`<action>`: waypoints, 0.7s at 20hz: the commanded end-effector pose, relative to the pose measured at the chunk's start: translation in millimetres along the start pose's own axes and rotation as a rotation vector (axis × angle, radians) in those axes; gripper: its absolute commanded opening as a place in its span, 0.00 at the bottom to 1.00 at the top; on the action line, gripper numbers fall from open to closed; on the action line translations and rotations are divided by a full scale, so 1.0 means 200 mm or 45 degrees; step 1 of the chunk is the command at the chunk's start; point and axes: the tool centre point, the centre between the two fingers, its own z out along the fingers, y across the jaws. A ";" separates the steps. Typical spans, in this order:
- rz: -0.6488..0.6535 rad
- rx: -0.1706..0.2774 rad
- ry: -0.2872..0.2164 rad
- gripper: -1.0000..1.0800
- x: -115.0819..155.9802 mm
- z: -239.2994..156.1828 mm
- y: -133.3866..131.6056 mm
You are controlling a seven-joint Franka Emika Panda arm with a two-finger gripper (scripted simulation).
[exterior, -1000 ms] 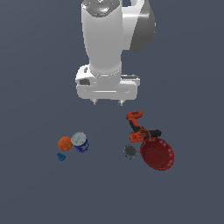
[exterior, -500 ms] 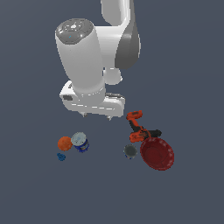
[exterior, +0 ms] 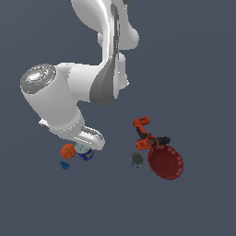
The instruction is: Pick up a designated object from a clutter of objects.
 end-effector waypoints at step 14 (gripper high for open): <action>0.270 -0.021 0.046 0.96 0.35 0.42 0.44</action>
